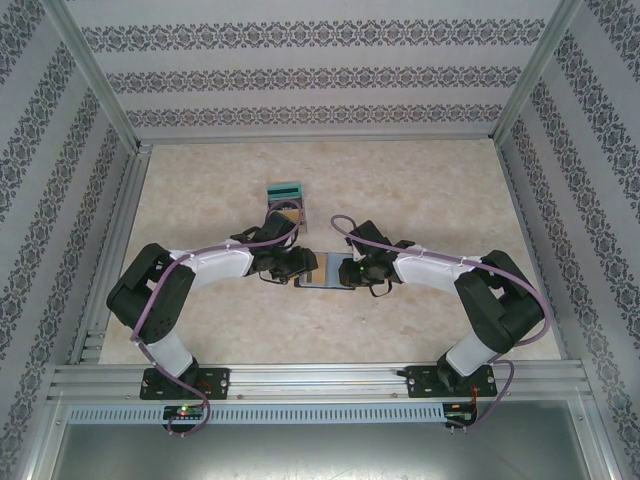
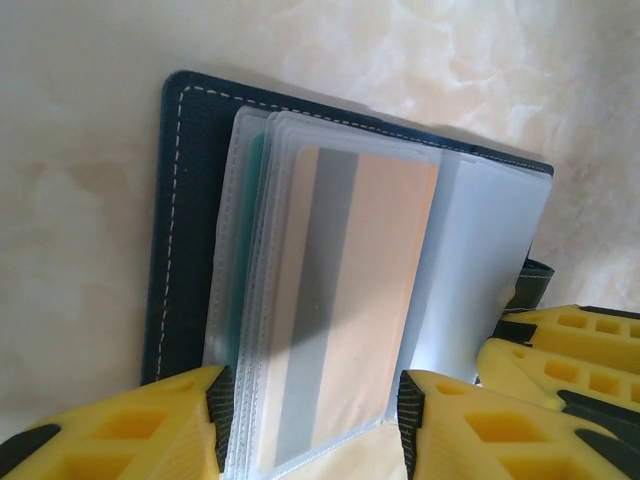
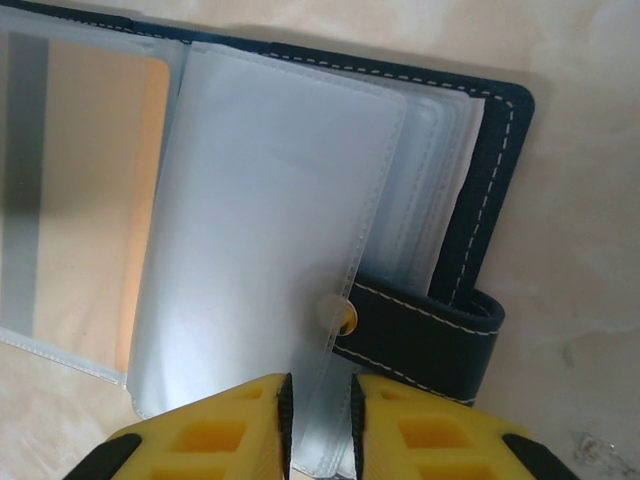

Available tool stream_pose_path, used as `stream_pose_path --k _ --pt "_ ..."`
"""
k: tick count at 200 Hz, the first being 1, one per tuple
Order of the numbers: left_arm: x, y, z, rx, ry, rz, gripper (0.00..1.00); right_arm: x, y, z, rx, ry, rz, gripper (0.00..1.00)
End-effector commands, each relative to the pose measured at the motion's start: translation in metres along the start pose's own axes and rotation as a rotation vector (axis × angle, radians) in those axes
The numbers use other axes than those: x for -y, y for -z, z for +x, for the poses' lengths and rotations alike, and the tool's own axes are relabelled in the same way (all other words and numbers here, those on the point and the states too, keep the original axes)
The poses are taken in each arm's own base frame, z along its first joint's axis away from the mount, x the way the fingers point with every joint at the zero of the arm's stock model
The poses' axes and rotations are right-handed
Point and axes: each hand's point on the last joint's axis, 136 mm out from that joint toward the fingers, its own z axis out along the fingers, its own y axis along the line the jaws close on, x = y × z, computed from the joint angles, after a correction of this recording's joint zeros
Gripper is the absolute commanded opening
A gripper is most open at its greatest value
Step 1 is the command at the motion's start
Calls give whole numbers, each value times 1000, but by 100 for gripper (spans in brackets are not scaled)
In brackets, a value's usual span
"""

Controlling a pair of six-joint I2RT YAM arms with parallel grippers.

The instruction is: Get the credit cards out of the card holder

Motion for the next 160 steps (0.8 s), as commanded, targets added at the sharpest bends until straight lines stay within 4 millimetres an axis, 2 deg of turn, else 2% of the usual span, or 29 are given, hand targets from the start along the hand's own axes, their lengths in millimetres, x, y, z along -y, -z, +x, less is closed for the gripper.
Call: stream_pose_path --k 1,33,76,102,138,160 --pt "10 15 -4 32 -51 -24 49 2 -5 6 -15 3 18 26" --pt "12 8 -2 9 -56 -17 49 1 -6 5 -15 5 19 25" --pt "-3 10 -4 29 -47 -107 49 2 -5 5 -13 5 23 25" --pt "-1 12 -6 36 -55 -104 49 1 -6 4 -13 6 22 25" --pt "17 2 -1 -1 -79 -18 49 1 -6 4 -15 6 21 25" --pt "13 -3 1 -18 -74 -35 49 1 -5 4 -14 6 21 25"
